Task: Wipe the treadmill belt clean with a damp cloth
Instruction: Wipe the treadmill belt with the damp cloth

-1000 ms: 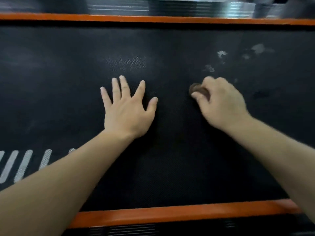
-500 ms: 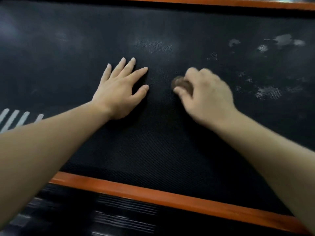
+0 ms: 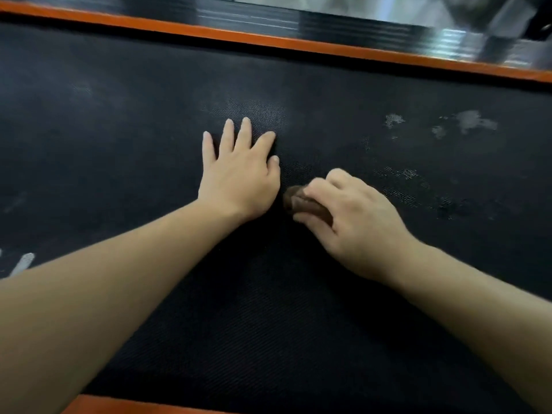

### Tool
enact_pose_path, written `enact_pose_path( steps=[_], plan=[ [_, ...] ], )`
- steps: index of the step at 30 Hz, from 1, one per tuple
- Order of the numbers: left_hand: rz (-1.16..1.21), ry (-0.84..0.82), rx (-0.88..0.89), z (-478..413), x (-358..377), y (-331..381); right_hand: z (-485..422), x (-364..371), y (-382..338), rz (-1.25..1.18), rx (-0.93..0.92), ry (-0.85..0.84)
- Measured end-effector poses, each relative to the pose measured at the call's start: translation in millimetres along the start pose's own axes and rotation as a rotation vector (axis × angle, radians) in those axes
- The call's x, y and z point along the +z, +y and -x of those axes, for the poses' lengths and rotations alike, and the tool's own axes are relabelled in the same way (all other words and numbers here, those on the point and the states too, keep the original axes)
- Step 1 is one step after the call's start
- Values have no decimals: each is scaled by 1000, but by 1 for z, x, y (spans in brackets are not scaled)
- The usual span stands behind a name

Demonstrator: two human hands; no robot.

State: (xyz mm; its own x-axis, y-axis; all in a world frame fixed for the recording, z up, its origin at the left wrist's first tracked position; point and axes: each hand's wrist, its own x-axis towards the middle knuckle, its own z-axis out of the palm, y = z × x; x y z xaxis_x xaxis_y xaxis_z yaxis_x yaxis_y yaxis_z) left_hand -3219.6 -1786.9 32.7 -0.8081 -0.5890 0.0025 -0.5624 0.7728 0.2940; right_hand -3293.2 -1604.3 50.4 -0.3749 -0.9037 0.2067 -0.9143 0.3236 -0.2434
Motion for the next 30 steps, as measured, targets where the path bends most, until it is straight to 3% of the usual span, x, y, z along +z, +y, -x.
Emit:
enact_pose_path(
  steps=[2,6,7,9,11,13,17,18,22,24,25,28,30],
  plan=[
    [-7,22,5,2,2,1,-10,-7,20,24,-4,12],
    [-29,34,4,3,3,4,-61,-13,77,46,358,131],
    [-32,37,6,2,3,4,-66,-8,76,63,344,149],
    [-35,46,5,2,4,4,-59,4,53,91,144,165],
    [-41,48,-1,1,3,4,-45,7,37,11,-20,79],
    [-44,37,-5,1,2,4,-56,2,52,9,-42,49],
    [-37,26,-2,2,0,4,-105,-10,93,39,335,85],
    [-35,25,1,1,1,4,-108,-8,87,58,357,78],
    [-62,20,0,0,3,4,-79,6,43,2,-18,1],
    [-84,17,9,0,4,3,-84,-1,55,-14,-86,-63],
    [-92,11,11,-1,4,3,-95,-4,68,5,-49,-46],
    [-111,-7,18,-1,5,2,-133,-11,101,10,297,61],
    [-120,-15,31,-2,4,1,-137,-1,88,46,317,89]
  ],
)
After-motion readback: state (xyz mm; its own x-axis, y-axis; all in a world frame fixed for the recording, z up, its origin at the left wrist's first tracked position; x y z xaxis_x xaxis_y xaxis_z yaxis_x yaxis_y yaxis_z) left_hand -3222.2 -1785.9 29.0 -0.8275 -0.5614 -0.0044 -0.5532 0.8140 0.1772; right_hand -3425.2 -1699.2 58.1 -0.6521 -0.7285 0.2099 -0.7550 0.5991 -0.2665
